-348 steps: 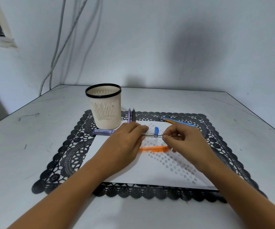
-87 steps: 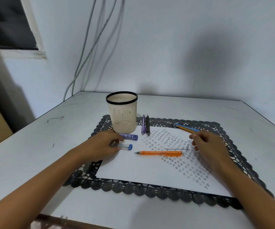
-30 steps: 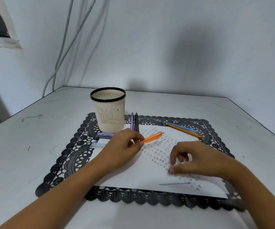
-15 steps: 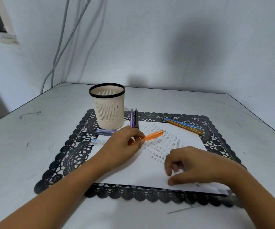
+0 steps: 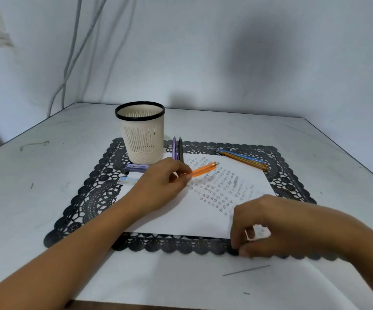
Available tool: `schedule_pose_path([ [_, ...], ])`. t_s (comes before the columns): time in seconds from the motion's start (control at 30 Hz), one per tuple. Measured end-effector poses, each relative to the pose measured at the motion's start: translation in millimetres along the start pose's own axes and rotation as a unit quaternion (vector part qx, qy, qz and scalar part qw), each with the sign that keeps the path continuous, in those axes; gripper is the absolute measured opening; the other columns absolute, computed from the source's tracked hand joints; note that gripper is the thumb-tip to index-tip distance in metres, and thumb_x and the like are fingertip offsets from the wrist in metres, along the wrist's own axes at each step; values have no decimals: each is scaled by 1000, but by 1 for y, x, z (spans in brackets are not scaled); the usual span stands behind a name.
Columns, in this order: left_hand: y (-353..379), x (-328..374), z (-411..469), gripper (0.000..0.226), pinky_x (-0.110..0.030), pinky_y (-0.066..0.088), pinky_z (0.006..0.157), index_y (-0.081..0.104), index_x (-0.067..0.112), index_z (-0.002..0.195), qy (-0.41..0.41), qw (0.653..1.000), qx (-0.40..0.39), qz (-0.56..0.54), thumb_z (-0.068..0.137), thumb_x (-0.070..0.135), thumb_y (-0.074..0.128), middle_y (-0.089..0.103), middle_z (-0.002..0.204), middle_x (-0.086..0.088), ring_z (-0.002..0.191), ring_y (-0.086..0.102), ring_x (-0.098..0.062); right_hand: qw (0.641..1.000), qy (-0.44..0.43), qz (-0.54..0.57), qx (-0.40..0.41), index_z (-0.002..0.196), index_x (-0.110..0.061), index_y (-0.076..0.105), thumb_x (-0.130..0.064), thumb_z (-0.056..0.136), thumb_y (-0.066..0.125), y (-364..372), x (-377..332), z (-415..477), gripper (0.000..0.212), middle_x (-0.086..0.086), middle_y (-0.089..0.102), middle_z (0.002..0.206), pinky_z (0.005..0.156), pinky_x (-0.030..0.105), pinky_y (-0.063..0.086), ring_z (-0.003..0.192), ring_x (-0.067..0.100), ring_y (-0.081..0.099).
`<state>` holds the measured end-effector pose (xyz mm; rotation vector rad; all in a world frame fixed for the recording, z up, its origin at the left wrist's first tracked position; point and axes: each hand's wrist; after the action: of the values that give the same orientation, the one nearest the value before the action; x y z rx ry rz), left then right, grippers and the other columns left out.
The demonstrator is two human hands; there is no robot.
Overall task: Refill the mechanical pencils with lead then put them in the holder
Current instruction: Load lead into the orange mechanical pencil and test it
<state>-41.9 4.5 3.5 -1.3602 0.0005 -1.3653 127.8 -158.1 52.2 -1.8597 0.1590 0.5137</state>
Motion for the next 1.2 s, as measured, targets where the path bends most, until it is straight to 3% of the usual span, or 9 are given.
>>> schedule_pose_path([
  [0.17,1,3,0,12,-5,38,66,64,19,98,0,1000,-3,4,88,21,57,58,92,4,79,55,-7,999,2,-38,9,99,-35,62,-40,86,59,22,0,-18,15,-19,55,99,82,19,44,91,-4,51],
  [0.4,0,5,-3,9,0,36,64,63,21,96,-16,1000,-2,6,89,21,56,57,92,6,76,54,-5,997,-4,-69,46,94,-32,64,-34,86,61,30,-3,-20,9,-17,57,93,78,19,44,85,-1,52],
  [0.8,3,6,-5,7,-10,39,68,59,28,91,-19,1000,-10,-12,89,22,57,58,92,7,78,56,-9,987,8,-136,84,86,-22,60,-24,85,50,43,-14,-18,10,-11,54,85,72,21,41,78,9,50],
  [1.2,4,4,-4,7,-1,37,63,59,28,91,-19,1000,-10,-18,89,22,57,58,96,5,75,53,-1,988,-7,-135,73,76,-23,48,-22,80,50,46,-10,-14,4,-11,45,76,67,19,36,73,9,42],
])
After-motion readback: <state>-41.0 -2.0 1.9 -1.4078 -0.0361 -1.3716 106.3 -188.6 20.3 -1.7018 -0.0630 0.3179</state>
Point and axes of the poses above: each hand's wrist, its own z-axis towards the middle knuckle, its own y-axis out of the palm, x = y × z
